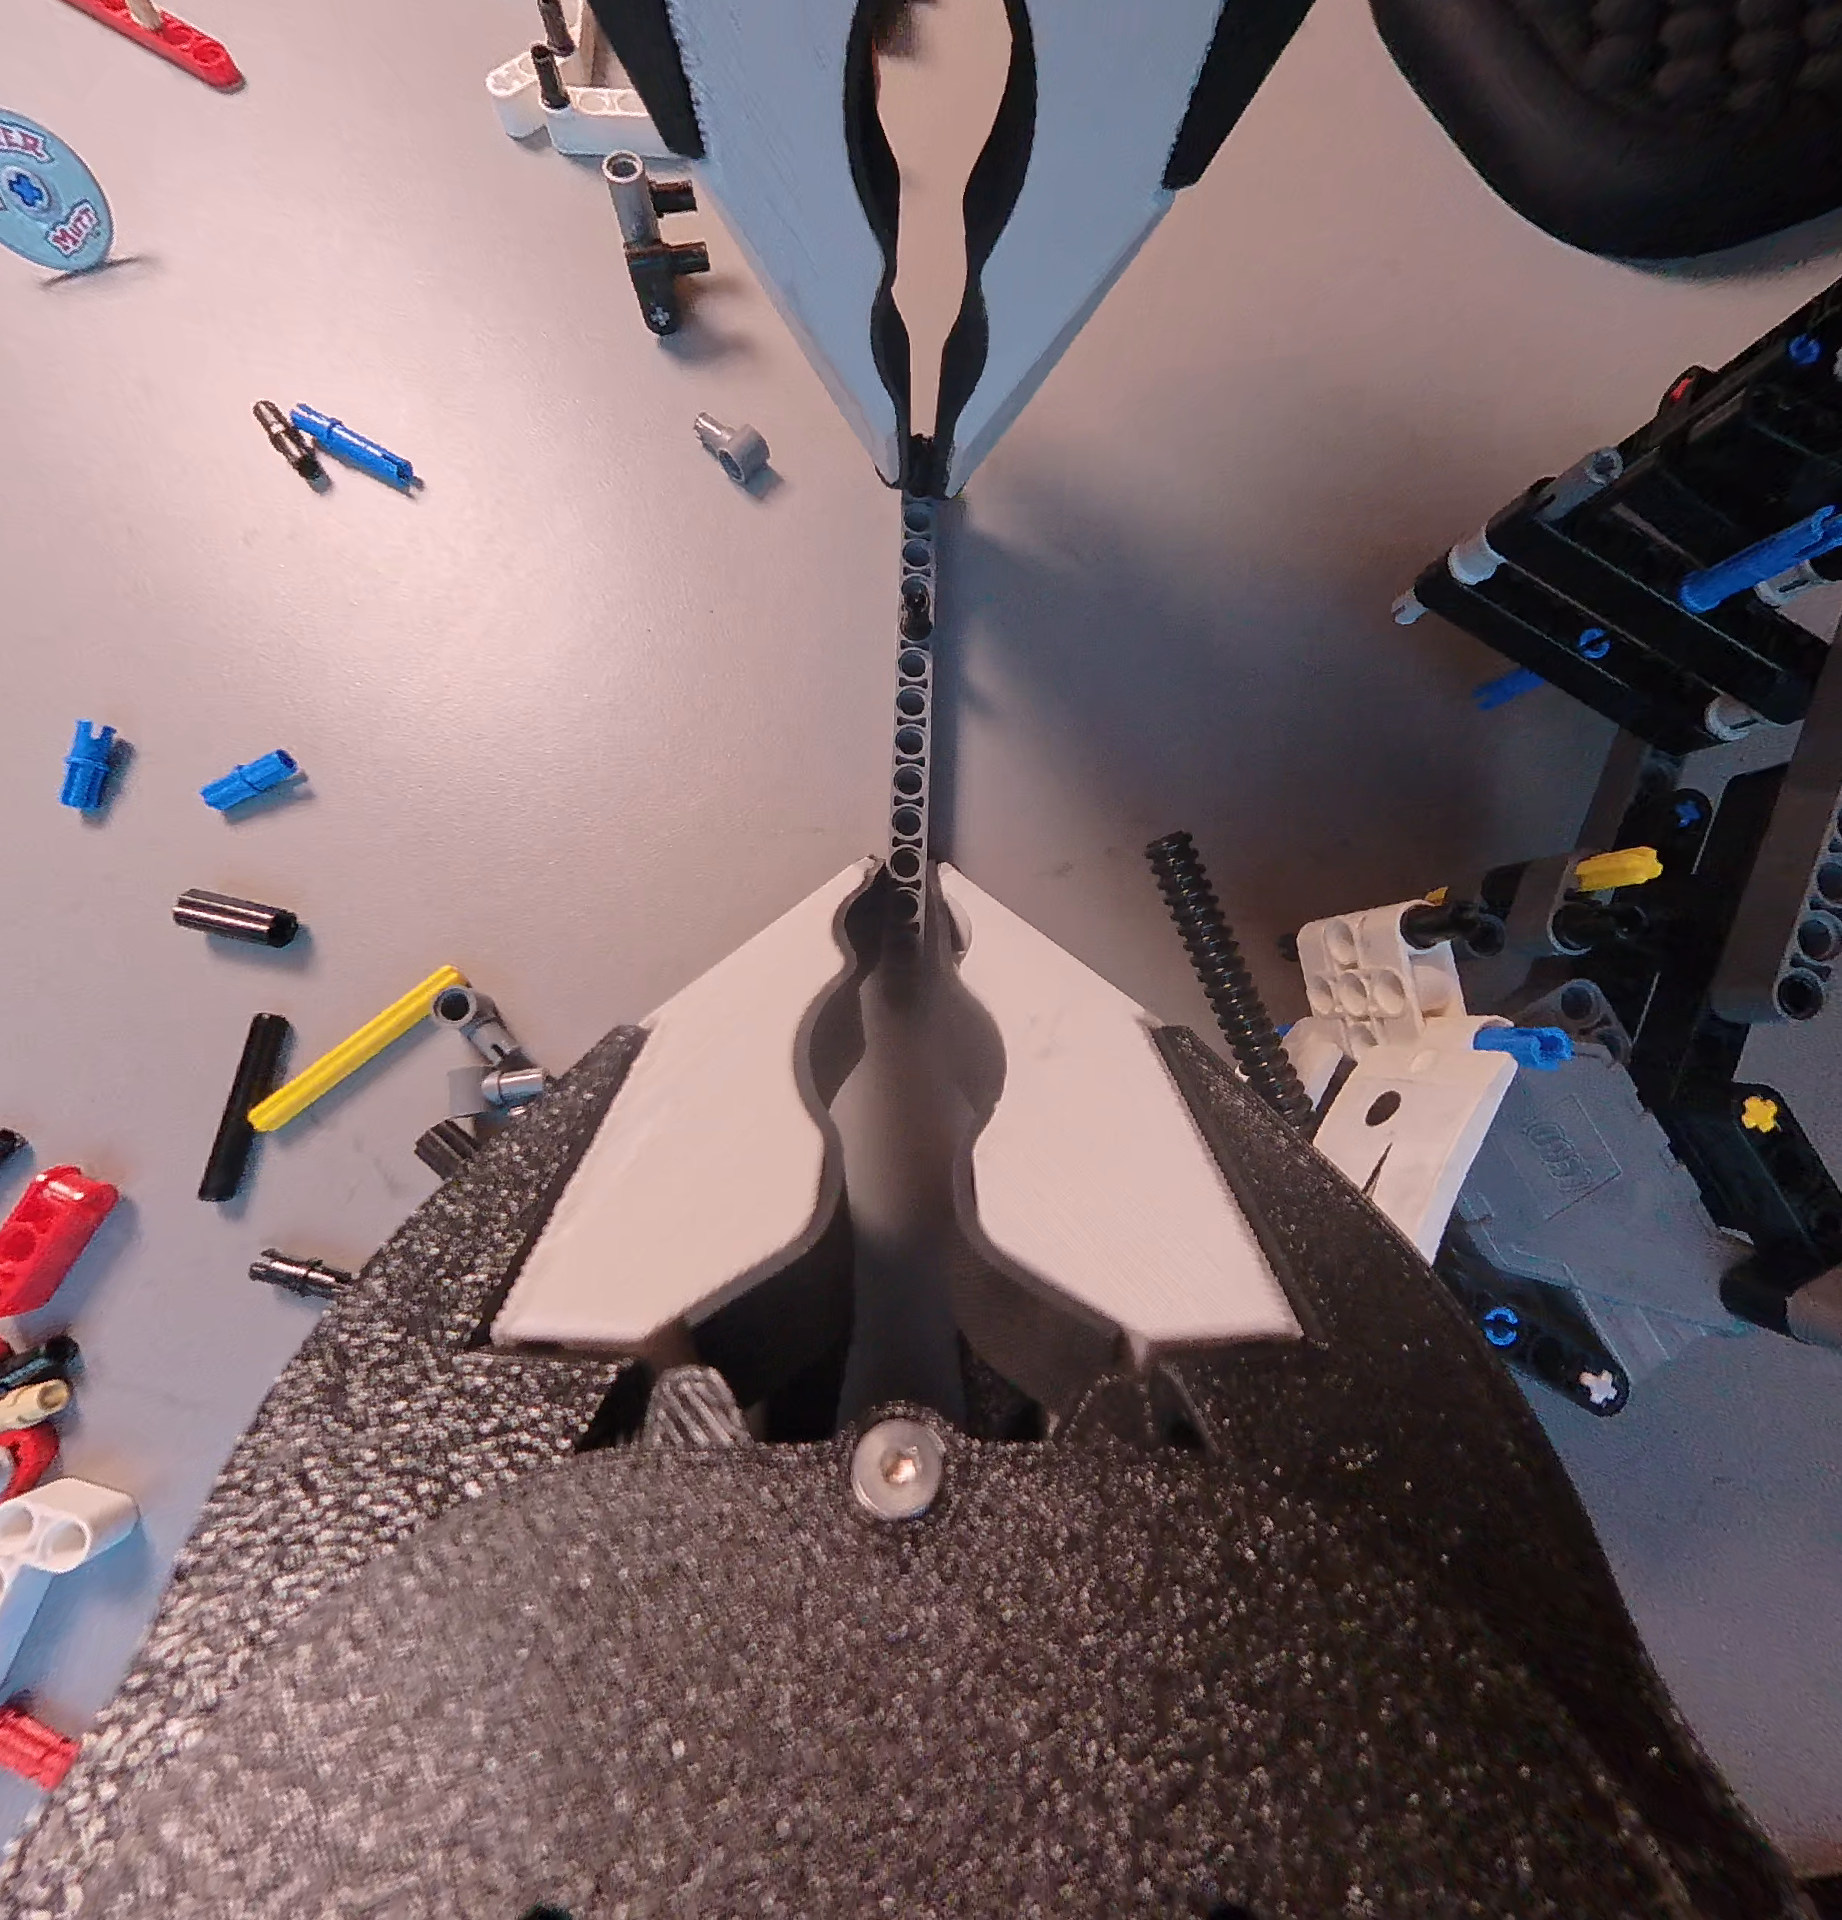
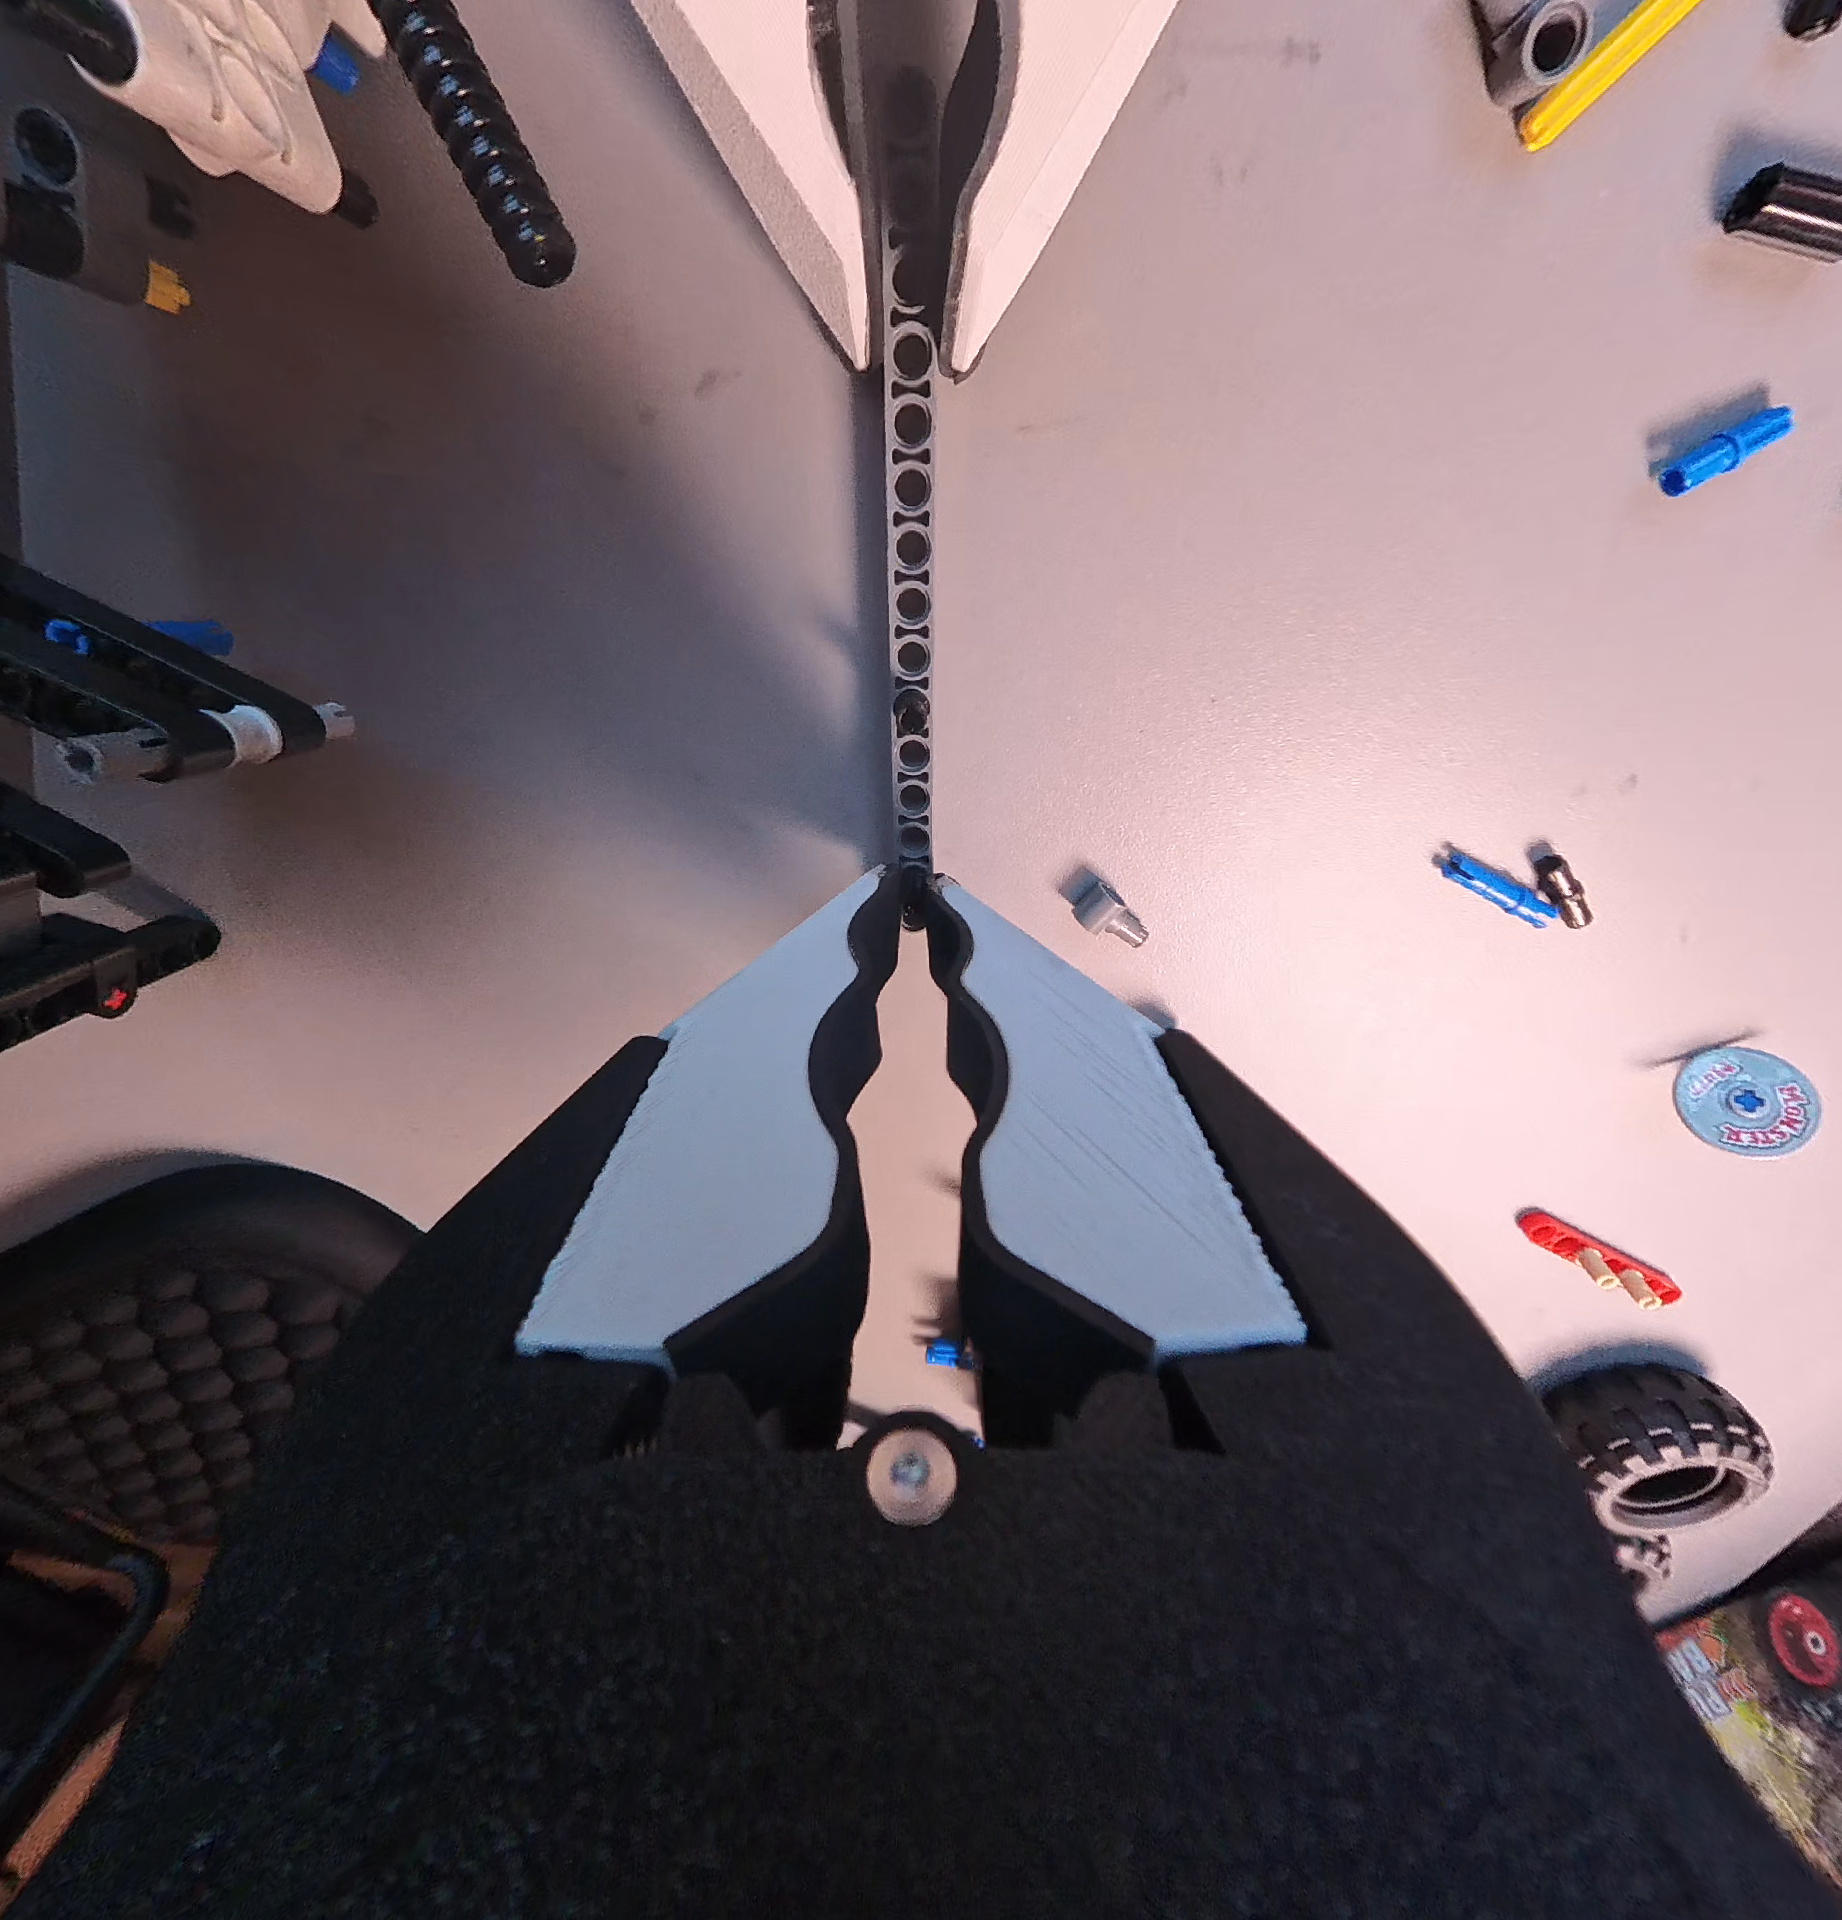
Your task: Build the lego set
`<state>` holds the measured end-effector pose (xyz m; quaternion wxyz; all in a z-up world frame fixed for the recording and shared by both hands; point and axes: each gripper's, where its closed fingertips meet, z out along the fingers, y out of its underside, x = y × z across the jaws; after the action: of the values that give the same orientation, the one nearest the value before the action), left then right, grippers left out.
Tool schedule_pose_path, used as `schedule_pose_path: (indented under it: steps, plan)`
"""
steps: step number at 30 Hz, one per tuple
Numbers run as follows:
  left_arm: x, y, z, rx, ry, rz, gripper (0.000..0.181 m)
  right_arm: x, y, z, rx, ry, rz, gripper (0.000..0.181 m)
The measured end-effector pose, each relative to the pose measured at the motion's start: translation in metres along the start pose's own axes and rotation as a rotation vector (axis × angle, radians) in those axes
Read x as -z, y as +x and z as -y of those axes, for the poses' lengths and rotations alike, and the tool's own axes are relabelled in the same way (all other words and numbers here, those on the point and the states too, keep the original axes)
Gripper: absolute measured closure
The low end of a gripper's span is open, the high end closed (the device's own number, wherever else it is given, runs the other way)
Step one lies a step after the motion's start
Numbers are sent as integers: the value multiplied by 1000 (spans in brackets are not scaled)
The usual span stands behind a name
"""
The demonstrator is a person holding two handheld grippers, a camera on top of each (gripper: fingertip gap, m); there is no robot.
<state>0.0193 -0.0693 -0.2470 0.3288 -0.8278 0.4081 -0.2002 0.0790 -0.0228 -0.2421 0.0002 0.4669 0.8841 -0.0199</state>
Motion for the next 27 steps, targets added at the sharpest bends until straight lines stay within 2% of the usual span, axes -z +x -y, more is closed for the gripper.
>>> schedule_pose_path:
  steps: [1,2,4,6,11,13,23,27]
  plan:
    - [0,0,0,2,0,-3,175,0,0,0,1,14,-12,177]
    - [0,0,0,4,2,-4,175,1,1,0,22,30,-34,176]
    - [0,0,0,-1,-2,0,175,5,-1,0,53,66,-44,157]
    - [0,0,0,-6,-5,4,175,15,0,5,21,126,-40,154]
    - [0,0,0,-7,-6,-2,175,14,-1,3,-10,158,-53,168]
    - [0,0,0,-5,-5,-1,175,10,1,2,-15,158,-66,180]
    - [0,1,-1,-9,-9,3,175,7,0,2,9,106,-39,181]
    - [0,1,-1,-20,-16,8,175,7,0,2,10,97,-75,181]
